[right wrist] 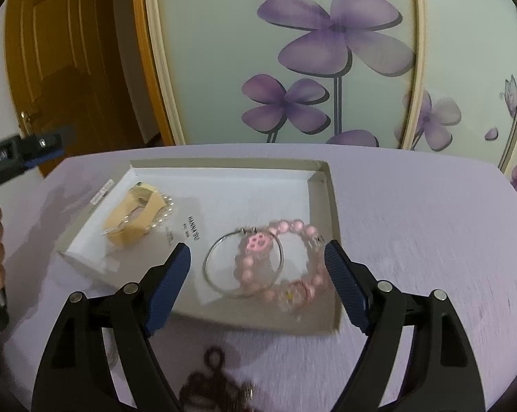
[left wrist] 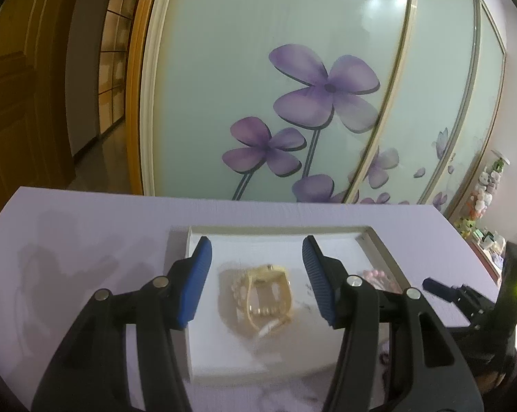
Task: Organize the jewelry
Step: 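Withdraw both tools from the tray toward the silver cuff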
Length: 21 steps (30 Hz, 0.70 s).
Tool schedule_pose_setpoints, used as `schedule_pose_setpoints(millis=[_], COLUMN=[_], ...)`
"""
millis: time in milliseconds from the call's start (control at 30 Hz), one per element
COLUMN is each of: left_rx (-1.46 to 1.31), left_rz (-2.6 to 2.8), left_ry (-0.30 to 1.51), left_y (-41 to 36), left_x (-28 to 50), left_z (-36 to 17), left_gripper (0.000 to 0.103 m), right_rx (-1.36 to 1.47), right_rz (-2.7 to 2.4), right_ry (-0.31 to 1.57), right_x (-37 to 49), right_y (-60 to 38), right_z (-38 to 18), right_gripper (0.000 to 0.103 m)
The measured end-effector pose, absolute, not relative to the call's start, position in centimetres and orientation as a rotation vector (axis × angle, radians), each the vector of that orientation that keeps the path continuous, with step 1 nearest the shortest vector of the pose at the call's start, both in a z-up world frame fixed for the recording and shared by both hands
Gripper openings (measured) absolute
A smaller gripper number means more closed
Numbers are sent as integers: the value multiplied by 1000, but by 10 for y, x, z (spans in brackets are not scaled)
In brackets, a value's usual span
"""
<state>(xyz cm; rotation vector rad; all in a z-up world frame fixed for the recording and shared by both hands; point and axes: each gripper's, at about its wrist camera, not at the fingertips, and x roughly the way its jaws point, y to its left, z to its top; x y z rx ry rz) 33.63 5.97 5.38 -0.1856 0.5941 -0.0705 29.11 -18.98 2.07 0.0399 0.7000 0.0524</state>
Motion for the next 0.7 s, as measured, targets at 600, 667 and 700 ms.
schedule_pose_setpoints(millis=[600, 667, 700], left_rx=[-169, -152, -143], left_rz=[-147, -141, -135], left_ry=[816, 833, 841], left_y=[9, 2, -1], left_x=[247, 246, 246], left_z=[-23, -29, -31], left_gripper=[70, 71, 71], right_rx=[44, 58, 65], right_rz=[57, 53, 52], right_ry=[624, 625, 626], right_x=[175, 168, 165], right_y=[-197, -201, -203], right_z=[33, 31, 30], right_gripper=[83, 83, 83])
